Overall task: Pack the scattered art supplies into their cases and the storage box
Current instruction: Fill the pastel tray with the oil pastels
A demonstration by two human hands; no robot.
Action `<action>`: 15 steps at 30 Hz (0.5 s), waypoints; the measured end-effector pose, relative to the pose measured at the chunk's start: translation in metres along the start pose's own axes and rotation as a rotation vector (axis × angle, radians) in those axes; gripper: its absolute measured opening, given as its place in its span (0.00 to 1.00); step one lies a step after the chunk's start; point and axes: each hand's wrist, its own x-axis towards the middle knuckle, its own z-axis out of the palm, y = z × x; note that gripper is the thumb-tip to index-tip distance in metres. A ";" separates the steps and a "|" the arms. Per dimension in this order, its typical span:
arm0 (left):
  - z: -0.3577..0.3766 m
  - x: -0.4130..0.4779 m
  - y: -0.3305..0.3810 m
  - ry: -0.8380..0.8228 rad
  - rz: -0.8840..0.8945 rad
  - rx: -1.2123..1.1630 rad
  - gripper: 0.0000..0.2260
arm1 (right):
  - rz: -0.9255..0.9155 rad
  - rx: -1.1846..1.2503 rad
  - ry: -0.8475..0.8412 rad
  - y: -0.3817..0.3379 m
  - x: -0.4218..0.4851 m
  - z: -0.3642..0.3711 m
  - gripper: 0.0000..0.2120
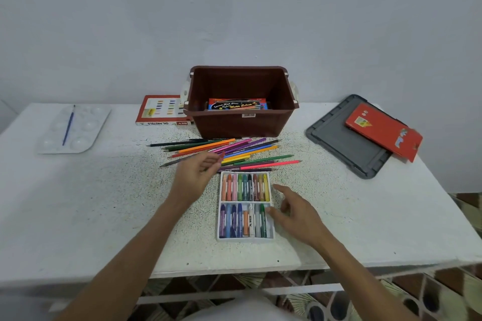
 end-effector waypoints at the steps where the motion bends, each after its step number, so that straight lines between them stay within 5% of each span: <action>1: 0.005 -0.005 0.008 -0.021 -0.005 -0.056 0.08 | -0.010 0.025 0.032 0.000 -0.001 0.002 0.25; 6: 0.031 -0.026 0.036 -0.113 0.019 -0.070 0.11 | -0.120 0.187 0.196 -0.015 -0.003 0.000 0.14; 15: 0.053 -0.041 0.040 -0.138 0.158 0.023 0.11 | -0.219 0.336 0.226 -0.042 -0.002 -0.005 0.06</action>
